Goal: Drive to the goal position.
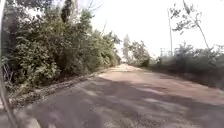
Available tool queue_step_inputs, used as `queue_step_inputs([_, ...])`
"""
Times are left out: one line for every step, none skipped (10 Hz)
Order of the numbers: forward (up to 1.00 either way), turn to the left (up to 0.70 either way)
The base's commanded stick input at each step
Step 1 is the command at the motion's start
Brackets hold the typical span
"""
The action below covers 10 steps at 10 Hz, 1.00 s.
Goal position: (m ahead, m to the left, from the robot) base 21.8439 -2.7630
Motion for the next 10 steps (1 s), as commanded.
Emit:
queue_step_inputs([0.7,0.03])
queue_step_inputs([0.7,0.03])
queue_step_inputs([0.7,0.03])
queue_step_inputs([0.7,0.05])
queue_step_inputs([0.7,0.07])
queue_step_inputs([0.7,0.08])
queue_step_inputs([0.7,0.08])
queue_step_inputs([0.7,0.02])
queue_step_inputs([0.7,0.01])
queue_step_inputs([0.7,0.0])
